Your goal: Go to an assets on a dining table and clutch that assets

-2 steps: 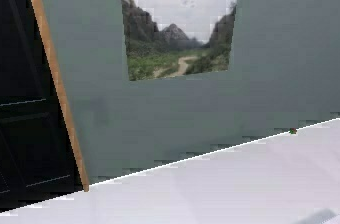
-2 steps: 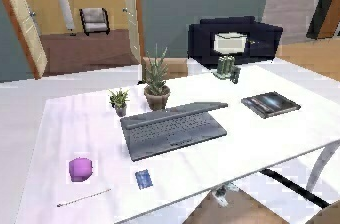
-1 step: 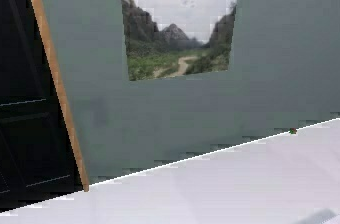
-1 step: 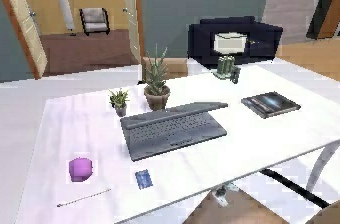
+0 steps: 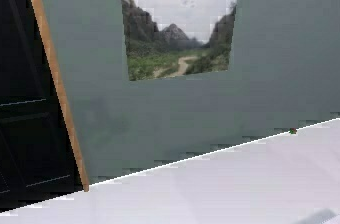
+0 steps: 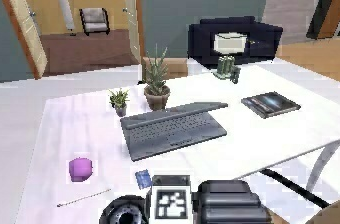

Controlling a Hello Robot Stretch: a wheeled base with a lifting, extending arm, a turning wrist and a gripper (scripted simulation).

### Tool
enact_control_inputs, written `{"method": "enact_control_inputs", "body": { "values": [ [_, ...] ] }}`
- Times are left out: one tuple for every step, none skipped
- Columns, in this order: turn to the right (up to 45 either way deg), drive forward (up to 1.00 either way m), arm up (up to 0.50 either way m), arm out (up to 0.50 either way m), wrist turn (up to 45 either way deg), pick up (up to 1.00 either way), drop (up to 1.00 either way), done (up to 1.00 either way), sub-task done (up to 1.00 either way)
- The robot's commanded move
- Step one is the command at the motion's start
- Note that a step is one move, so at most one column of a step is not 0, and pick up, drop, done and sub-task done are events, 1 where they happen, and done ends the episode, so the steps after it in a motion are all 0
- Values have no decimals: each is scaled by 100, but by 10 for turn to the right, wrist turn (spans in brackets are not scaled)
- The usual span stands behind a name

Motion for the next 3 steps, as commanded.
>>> {"method": "enact_control_inputs", "body": {
  "values": [
    [0, 0, 0, 18, 0, 0, 0, 0, 0],
    [0, 0, 0, 0, 450, 0, 0, 0, 0],
    [0, 0, 0, 0, 450, 0, 0, 0, 0]
  ]
}}
